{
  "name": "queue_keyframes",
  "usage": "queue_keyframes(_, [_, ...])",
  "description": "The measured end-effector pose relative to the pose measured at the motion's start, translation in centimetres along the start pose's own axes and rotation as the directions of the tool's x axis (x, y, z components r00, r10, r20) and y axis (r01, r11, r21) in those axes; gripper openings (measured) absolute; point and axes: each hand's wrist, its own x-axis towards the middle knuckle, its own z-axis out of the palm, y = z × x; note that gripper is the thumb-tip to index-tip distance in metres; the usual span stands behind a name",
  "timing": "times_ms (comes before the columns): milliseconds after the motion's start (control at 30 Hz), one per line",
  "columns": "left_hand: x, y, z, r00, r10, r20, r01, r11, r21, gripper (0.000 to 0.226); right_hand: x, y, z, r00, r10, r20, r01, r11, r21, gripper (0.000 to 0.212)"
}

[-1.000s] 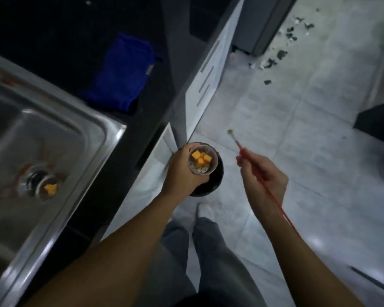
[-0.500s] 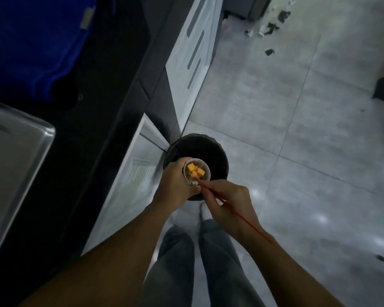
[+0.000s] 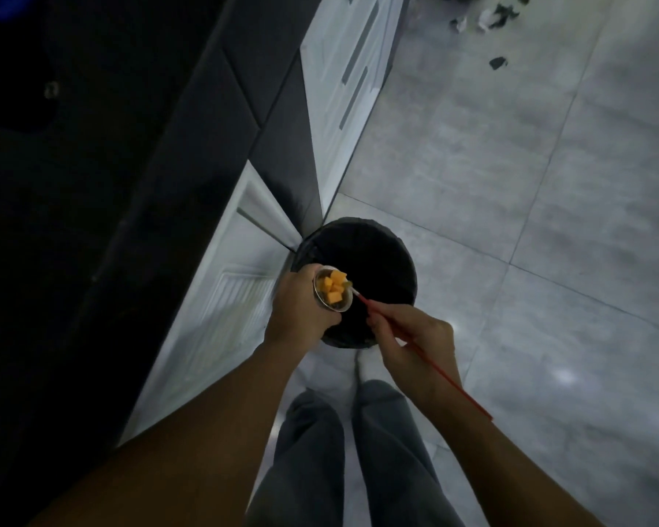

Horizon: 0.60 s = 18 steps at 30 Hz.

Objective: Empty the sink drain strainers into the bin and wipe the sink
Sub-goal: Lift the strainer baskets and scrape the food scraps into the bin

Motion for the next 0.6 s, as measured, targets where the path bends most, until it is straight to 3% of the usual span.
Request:
queue_keyframes(200, [0.4, -1.0, 0.6, 1.000, 0.007, -0.011, -0.007, 1.000, -0.010, 0.075, 0.5, 0.6, 1.7, 0.995, -0.052, 0.084, 0.051, 0.999, 0.015, 0.022])
queue_keyframes(500, [0.1, -1.2, 0.6, 1.000, -0.028, -0.011, 0.028, 1.000, -0.001, 0.076, 1.2, 2.1, 0.5, 0.999, -0.033, -0.022, 0.034, 0.999, 0.030, 0.033])
queue_keyframes(600, [0.1, -1.2, 0.8, 1.000, -0.027, -0.013, 0.027, 1.000, -0.006, 0.074, 0.9, 1.8, 0.9, 0.998, -0.059, 0.016, 0.058, 0.996, 0.072, 0.029])
